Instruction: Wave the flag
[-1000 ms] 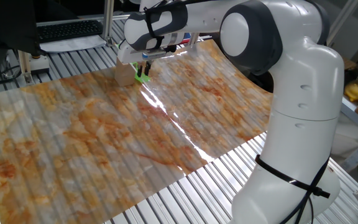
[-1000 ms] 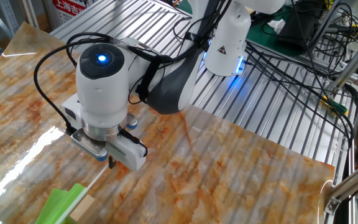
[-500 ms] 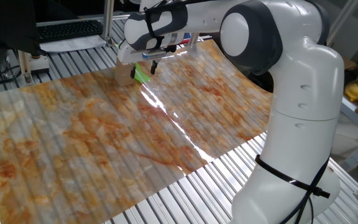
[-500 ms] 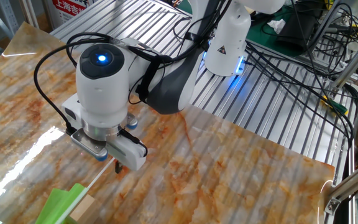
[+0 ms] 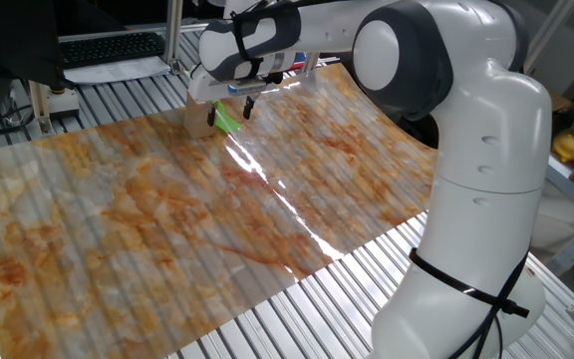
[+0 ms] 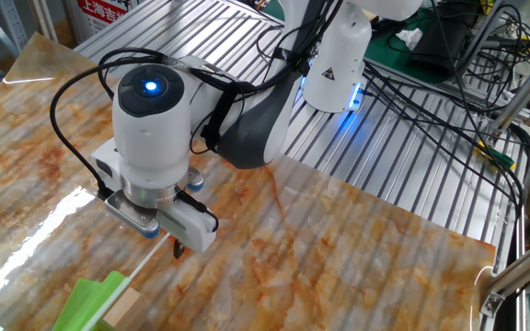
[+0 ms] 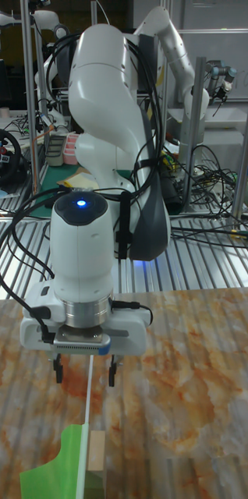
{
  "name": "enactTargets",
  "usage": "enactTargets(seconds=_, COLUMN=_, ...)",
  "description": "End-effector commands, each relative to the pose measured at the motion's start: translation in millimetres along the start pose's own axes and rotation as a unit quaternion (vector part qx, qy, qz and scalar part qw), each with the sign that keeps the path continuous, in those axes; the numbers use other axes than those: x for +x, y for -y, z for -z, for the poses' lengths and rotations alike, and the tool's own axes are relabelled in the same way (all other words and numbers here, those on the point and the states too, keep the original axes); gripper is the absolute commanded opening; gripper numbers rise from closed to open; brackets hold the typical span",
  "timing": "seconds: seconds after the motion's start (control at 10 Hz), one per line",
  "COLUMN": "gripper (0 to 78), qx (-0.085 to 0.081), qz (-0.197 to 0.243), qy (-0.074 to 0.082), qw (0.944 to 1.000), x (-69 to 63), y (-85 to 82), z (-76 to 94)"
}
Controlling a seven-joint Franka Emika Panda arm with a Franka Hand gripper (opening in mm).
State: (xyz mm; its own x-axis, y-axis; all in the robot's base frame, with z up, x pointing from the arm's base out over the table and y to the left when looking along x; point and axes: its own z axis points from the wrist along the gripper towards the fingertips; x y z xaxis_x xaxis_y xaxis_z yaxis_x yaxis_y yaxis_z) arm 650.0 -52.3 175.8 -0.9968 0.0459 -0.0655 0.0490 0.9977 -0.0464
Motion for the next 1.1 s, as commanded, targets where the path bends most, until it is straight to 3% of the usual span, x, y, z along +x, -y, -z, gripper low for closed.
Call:
enactTargets(seconds=0.1, gripper=77.4, qx=-0.004, qz=0.003, qy=-0.001, qw=1.0000, x=-2.0, y=0.0, z=3.2)
enactTargets(seconds=0.2, gripper=77.4, qx=-0.004, qz=0.003, qy=-0.001, qw=1.0000, x=-2.0, y=0.0, z=3.2)
enactTargets(seconds=0.3, gripper=77.4, qx=-0.004, qz=0.017, qy=-0.012, qw=0.9998, x=1.0, y=-5.2, z=-15.0)
enactTargets(seconds=1.1, gripper=77.4, qx=-0.010, qz=0.024, qy=-0.014, qw=0.9996, x=2.5, y=-7.4, z=-21.3)
